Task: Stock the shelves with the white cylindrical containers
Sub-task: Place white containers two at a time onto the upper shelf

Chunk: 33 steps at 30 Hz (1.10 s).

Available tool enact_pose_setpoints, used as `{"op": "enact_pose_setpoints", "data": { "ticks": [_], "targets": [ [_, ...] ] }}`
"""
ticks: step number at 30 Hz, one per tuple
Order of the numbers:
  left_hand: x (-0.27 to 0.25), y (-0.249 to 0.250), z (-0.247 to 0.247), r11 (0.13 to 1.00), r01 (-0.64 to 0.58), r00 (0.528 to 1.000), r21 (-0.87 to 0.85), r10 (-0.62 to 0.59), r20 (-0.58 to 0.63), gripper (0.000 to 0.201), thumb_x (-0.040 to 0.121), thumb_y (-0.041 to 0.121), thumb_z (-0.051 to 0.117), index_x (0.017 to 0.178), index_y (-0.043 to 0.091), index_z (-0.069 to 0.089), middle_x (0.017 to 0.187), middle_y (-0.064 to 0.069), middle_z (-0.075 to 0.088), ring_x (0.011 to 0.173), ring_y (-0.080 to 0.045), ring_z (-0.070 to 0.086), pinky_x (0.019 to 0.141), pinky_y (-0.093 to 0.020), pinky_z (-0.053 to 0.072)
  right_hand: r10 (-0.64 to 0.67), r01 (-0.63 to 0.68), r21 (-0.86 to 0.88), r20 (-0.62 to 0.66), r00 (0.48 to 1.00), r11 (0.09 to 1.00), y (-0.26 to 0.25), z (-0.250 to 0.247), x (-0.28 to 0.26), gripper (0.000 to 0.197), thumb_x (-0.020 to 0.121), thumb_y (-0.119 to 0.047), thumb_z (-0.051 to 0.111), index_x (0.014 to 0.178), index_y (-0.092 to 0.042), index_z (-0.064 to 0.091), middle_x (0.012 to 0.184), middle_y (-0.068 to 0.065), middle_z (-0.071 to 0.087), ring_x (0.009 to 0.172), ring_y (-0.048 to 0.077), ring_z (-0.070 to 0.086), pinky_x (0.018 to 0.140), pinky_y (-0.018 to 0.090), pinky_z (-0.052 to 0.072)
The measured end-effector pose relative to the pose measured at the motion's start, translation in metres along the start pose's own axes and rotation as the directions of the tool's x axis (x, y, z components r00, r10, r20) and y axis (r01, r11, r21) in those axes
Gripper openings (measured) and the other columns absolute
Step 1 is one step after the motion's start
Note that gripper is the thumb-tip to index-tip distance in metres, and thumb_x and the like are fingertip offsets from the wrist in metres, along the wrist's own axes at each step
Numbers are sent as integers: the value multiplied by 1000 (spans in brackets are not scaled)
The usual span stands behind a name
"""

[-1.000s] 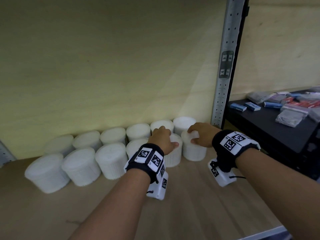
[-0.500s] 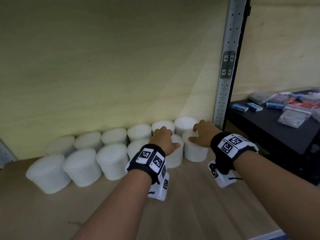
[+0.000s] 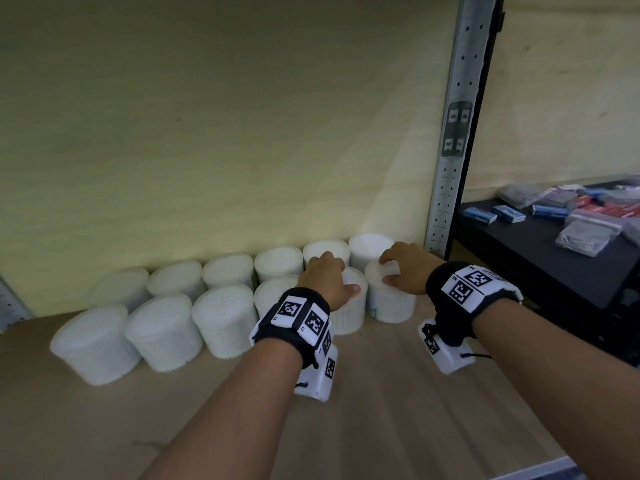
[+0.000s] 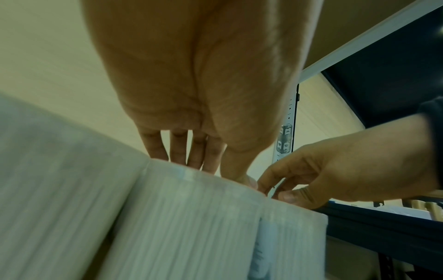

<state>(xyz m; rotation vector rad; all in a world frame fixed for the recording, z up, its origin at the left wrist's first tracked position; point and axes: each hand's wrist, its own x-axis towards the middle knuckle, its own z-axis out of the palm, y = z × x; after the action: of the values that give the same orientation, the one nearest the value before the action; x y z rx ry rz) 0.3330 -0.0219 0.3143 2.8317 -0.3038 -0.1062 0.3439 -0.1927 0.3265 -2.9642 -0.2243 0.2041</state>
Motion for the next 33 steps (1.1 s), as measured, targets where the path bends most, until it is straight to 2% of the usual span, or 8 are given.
{"op": "enact_pose_setpoints", "data": {
  "ticks": [4, 8, 12, 17, 22, 27, 30, 33],
  "targets": [
    [0, 0, 0, 1000, 0, 1000, -1, 0, -1, 57, 91, 42, 55, 137, 10, 43, 137, -9, 41, 129, -28, 37, 106, -39, 35, -5, 5, 42, -6, 1000, 999, 1, -1, 2, 43, 96, -22, 48, 139, -21, 44, 148, 5, 37, 137, 25, 33, 113, 35, 31],
    [1, 0, 0, 1000, 0, 1000, -9, 0, 0, 58, 91, 42, 55, 137, 10, 43, 137, -9, 41, 129, -28, 37, 106, -39, 36, 66, -66, 4, -126, 990, 998, -4, -2, 2, 49, 94, -41, 48, 137, -17, 46, 141, 8, 41, 132, 30, 35, 107, 39, 35],
    [1, -1, 1, 1000, -4, 1000, -7, 4, -7, 58, 90, 41, 56, 136, 9, 44, 136, -9, 41, 128, -28, 37, 106, -38, 36, 102, -103, -71, -23, 995, 992, -6, 4, 4, 61, 90, -53, 48, 135, -13, 46, 138, 12, 41, 130, 33, 35, 105, 43, 38],
    [1, -2, 2, 1000, -9, 1000, -11, 9, -15, 58, 91, 41, 56, 137, 10, 43, 138, -9, 40, 129, -28, 36, 107, -38, 34, 88, -89, -66, -17, 996, 994, -6, 2, 5, 60, 91, -52, 49, 135, -12, 46, 138, 13, 41, 129, 32, 36, 105, 40, 37],
    [2, -2, 3, 1000, -11, 1000, -9, 11, -13, 57, 91, 41, 56, 137, 10, 43, 137, -9, 40, 129, -28, 36, 106, -37, 34, 34, -34, -17, 14, 999, 999, -4, -1, 0, 57, 93, -43, 53, 143, -18, 40, 148, 7, 34, 136, 28, 33, 111, 37, 30],
    [1, -1, 4, 1000, -10, 1000, -6, 10, -15, 54, 92, 40, 54, 134, 9, 45, 134, -10, 42, 126, -29, 38, 103, -39, 36, -12, 9, 74, 31, 999, 997, 0, -5, -4, 46, 92, -29, 58, 137, -22, 48, 150, 2, 37, 138, 22, 36, 113, 32, 30],
    [0, -1, 4, 1000, -8, 1000, -3, 7, -14, 53, 92, 40, 54, 134, 8, 45, 133, -11, 42, 125, -30, 38, 102, -39, 36, 4, -5, 114, 13, 1000, 993, 0, -5, -3, 49, 92, -33, 57, 138, -21, 46, 148, 3, 39, 136, 23, 38, 111, 33, 32],
    [0, -1, 5, 1000, -10, 1000, -7, 10, -13, 53, 92, 40, 55, 133, 8, 45, 133, -11, 42, 125, -30, 39, 103, -39, 36, 59, -51, 138, -57, 997, 989, 0, -2, 0, 55, 90, -42, 57, 138, -18, 43, 142, 9, 42, 133, 28, 38, 109, 37, 34]
  ]
}}
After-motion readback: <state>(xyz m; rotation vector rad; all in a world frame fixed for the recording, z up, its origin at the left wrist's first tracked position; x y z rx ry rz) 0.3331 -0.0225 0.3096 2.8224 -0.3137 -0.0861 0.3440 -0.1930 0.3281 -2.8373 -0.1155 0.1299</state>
